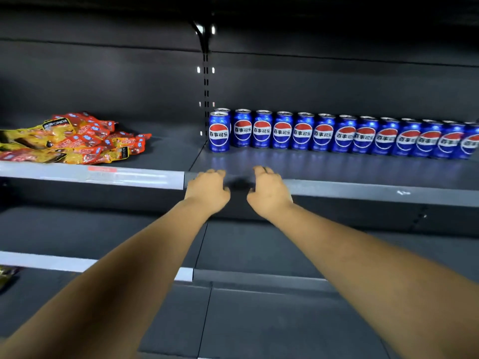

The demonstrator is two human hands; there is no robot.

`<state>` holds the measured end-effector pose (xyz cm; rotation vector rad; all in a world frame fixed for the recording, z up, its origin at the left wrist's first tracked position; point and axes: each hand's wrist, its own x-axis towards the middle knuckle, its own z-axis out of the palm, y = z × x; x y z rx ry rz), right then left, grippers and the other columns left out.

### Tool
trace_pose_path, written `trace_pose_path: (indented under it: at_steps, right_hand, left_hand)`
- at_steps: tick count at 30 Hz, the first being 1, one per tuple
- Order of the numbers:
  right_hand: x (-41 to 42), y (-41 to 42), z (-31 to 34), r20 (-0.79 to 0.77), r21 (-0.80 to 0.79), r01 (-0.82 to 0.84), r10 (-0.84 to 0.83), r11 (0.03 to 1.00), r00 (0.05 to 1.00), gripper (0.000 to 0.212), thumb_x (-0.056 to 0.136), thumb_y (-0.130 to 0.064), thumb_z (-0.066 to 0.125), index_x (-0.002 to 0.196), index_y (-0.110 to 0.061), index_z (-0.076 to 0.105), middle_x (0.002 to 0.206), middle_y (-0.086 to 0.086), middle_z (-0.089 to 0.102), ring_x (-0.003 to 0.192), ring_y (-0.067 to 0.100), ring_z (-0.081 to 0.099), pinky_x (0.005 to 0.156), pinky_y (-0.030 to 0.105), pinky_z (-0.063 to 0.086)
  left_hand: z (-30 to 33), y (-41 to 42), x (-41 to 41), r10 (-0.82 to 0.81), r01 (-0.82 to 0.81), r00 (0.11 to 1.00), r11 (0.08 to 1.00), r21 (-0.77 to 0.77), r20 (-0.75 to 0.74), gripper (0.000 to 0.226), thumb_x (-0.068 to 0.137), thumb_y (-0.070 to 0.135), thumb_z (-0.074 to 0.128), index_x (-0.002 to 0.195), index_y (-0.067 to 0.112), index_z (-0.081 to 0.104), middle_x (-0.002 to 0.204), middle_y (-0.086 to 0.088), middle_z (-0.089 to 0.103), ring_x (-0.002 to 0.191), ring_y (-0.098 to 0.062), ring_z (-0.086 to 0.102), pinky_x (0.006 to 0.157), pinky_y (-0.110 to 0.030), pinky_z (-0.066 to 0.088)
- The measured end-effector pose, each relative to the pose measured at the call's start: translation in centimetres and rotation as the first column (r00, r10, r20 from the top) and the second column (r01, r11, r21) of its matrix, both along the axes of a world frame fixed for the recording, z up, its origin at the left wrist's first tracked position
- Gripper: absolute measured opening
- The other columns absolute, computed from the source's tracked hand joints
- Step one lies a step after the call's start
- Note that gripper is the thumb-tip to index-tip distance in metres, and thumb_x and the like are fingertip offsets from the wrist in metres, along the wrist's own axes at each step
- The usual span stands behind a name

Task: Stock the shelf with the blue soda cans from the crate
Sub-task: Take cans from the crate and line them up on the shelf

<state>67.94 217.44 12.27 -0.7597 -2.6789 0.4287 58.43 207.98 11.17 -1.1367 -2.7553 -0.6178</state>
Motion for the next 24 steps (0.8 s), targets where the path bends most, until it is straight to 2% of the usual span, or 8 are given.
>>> trace_pose_path:
  at_steps: [8, 14, 20, 24]
  right_hand:
    - [7.1, -1.7, -3.9, 0.043, -0.161, 0.013, -0.006, 0.987, 0.999, 0.054, 0.088, -0.005, 0.049, 0.140, -0.004, 0.034, 0.141, 0.014, 0.038, 0.127, 0.030, 0.040, 0.101, 0.040, 0.041]
    - [10.1, -1.5, -6.5, 0.166, -0.082, 0.066, -0.051, 0.994, 0.985, 0.059, 0.090, -0.011, 0.051, 0.143, -0.008, 0.027, 0.145, 0.010, 0.026, 0.124, 0.029, 0.038, 0.097, 0.037, 0.041]
    - [11.7, -1.7, -8.4, 0.267, -0.054, 0.187, -0.167, 0.981, 0.949, 0.057, 0.091, -0.015, 0.052, 0.142, -0.008, 0.027, 0.142, 0.010, 0.028, 0.126, 0.029, 0.034, 0.100, 0.038, 0.038]
    - [13.0, -1.8, -10.1, 0.329, -0.003, 0.199, -0.186, 0.980, 0.926, 0.057, 0.090, -0.013, 0.051, 0.141, -0.007, 0.028, 0.141, 0.011, 0.030, 0.124, 0.030, 0.036, 0.099, 0.038, 0.038]
  left_hand:
    - [-5.2, -1.3, 7.6, -0.049, 0.056, 0.997, 0.993, -0.101, 0.067, 0.045, 0.095, 0.022, 0.042, 0.139, 0.013, 0.043, 0.135, -0.013, 0.050, 0.121, -0.031, 0.047, 0.100, -0.041, 0.041]
    - [-7.5, -0.8, 9.9, -0.105, 0.117, 0.991, 0.977, -0.176, 0.080, 0.043, 0.096, 0.023, 0.040, 0.138, 0.010, 0.042, 0.136, -0.013, 0.048, 0.123, -0.030, 0.044, 0.098, -0.038, 0.038]
    - [-9.8, -0.2, 10.8, -0.180, 0.196, 0.980, 0.949, -0.247, 0.083, 0.043, 0.098, 0.025, 0.038, 0.137, 0.010, 0.042, 0.137, -0.012, 0.046, 0.125, -0.029, 0.041, 0.099, -0.037, 0.034]
    - [-11.7, 0.5, 11.8, -0.243, 0.261, 0.965, 0.931, -0.253, 0.101, 0.040, 0.098, 0.026, 0.038, 0.133, 0.009, 0.045, 0.133, -0.011, 0.050, 0.122, -0.029, 0.043, 0.098, -0.036, 0.036]
